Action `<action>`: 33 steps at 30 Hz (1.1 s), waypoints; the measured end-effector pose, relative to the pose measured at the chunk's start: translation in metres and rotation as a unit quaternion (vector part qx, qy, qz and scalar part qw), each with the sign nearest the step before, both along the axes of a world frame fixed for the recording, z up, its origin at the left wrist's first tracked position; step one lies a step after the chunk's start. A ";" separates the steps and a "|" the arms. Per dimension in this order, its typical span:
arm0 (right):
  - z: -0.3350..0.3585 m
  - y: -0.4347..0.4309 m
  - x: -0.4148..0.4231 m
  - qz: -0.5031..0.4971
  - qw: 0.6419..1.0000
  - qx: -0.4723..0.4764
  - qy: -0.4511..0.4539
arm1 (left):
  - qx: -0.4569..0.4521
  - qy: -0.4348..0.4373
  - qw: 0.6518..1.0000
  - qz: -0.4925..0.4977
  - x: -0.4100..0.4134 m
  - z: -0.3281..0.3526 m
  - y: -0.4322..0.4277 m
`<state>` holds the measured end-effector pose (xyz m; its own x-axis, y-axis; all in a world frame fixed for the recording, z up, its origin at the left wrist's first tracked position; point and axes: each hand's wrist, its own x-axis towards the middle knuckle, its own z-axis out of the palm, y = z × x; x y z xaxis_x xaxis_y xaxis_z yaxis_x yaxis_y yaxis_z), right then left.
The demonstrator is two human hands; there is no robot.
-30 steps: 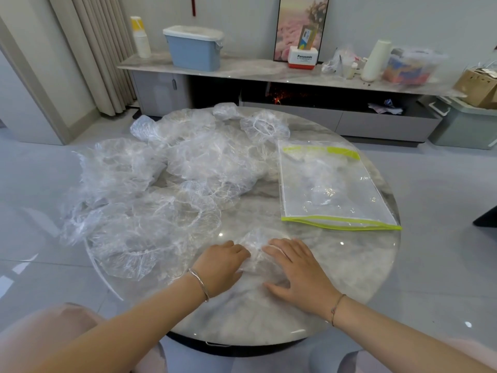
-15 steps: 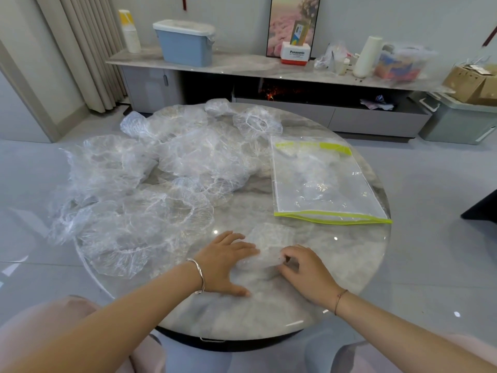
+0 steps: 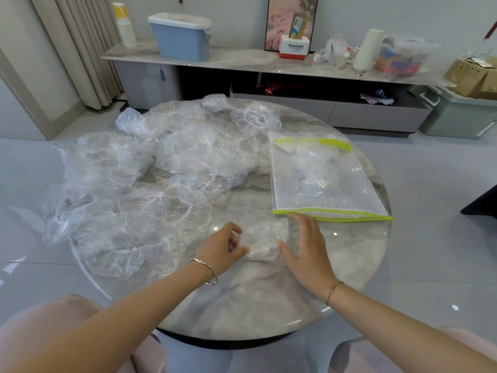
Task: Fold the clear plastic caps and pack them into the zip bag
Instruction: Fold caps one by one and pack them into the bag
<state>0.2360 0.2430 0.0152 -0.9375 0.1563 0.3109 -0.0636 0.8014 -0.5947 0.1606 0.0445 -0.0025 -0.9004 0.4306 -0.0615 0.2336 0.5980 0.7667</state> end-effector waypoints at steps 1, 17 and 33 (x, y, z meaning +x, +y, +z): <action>0.000 0.000 -0.002 0.041 0.998 0.049 -0.002 | -0.014 0.032 0.999 -0.004 0.002 0.003 0.001; -0.023 0.002 -0.004 0.159 0.938 0.212 -0.225 | -0.278 0.202 0.903 -0.258 0.015 -0.007 -0.002; -0.012 -0.006 0.010 0.139 0.977 0.156 -0.050 | -0.203 0.114 0.963 -0.137 0.022 0.020 0.004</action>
<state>0.2459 0.2368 0.0034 -0.9586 -0.1958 0.2066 -0.2579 0.9046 -0.3393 0.1830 0.0488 0.0174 -0.7667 0.6358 -0.0888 0.5597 0.7298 0.3925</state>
